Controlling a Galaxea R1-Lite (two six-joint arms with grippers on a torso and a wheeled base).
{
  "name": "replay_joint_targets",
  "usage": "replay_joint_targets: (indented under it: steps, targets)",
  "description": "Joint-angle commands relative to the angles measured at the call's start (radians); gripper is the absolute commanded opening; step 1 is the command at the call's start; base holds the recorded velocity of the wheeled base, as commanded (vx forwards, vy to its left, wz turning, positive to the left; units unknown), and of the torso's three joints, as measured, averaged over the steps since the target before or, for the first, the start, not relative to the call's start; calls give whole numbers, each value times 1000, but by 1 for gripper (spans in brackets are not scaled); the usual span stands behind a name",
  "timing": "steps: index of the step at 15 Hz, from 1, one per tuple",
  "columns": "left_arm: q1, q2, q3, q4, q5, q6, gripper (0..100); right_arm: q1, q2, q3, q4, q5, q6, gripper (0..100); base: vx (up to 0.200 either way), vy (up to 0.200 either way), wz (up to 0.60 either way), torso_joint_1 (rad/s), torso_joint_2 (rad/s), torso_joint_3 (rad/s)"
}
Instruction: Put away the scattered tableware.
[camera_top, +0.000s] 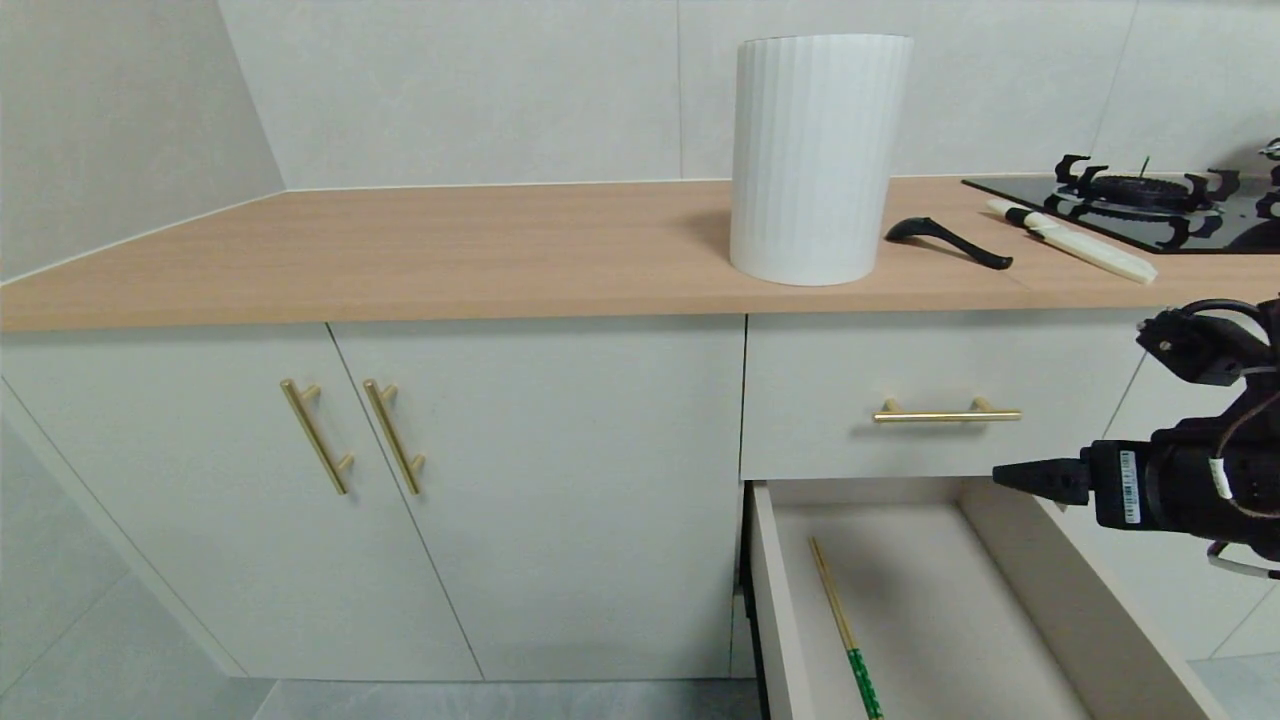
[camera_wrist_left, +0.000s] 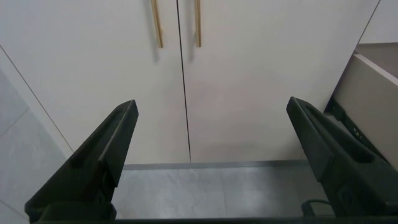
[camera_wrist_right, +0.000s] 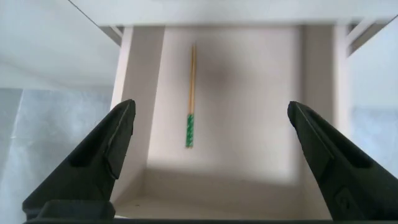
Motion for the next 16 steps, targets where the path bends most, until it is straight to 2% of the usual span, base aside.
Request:
replay_joint_targets:
  steps: [1, 3, 7, 16]
  targets:
    - [0, 0, 0, 0, 0, 0, 100, -13, -46, -2, -2, -4, -10, 100, 0, 0, 0, 0, 0, 0]
    - [0, 0, 0, 0, 0, 0, 100, -23, -46, 0, -2, -4, -12, 100, 0, 0, 0, 0, 0, 0]
    - [0, 0, 0, 0, 0, 0, 100, -23, -46, 0, -3, -6, -13, 100, 0, 0, 0, 66, -224, -254]
    - [0, 0, 0, 0, 0, 0, 100, -23, -41, 9, -3, -4, -41, 100, 0, 0, 0, 153, -494, -301]
